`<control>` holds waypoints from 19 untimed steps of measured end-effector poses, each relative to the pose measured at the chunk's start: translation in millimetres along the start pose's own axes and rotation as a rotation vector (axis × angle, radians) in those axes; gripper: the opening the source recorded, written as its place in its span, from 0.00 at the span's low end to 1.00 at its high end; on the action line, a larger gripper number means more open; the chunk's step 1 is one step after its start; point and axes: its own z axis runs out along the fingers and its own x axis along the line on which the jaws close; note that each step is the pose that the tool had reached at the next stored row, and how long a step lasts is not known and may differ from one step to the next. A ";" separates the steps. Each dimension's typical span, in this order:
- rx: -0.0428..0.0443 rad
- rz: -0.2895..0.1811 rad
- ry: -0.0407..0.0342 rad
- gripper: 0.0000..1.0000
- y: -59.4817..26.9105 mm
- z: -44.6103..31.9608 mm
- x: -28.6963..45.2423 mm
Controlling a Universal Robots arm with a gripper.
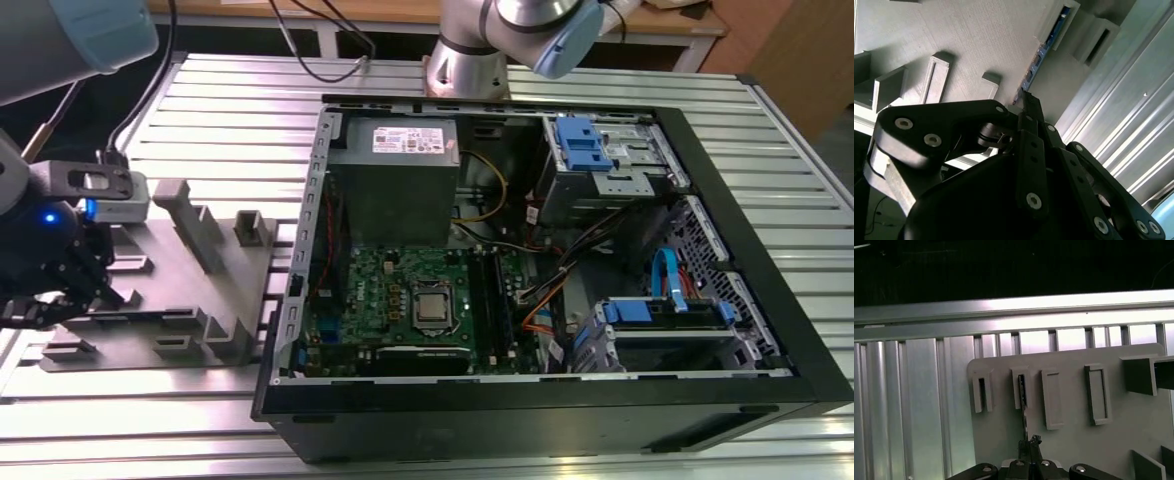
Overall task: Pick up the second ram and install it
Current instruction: 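Pick up the second ram and move it above second insertion slot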
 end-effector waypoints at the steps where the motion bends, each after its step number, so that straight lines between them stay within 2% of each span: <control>1: 0.0002 0.000 -0.0001 0.07 0.0 0.8 0.0; 14: 0.0001 0.000 0.0000 0.08 0.5 3.2 0.1; 15: 0.0001 0.000 0.0000 0.13 0.5 3.2 0.1; 16: 0.0001 0.000 0.0000 0.13 0.5 3.2 0.2; 18: 0.0001 0.000 -0.0001 0.26 0.5 3.2 0.1; 19: 0.0001 0.000 -0.0001 0.26 0.5 3.2 0.1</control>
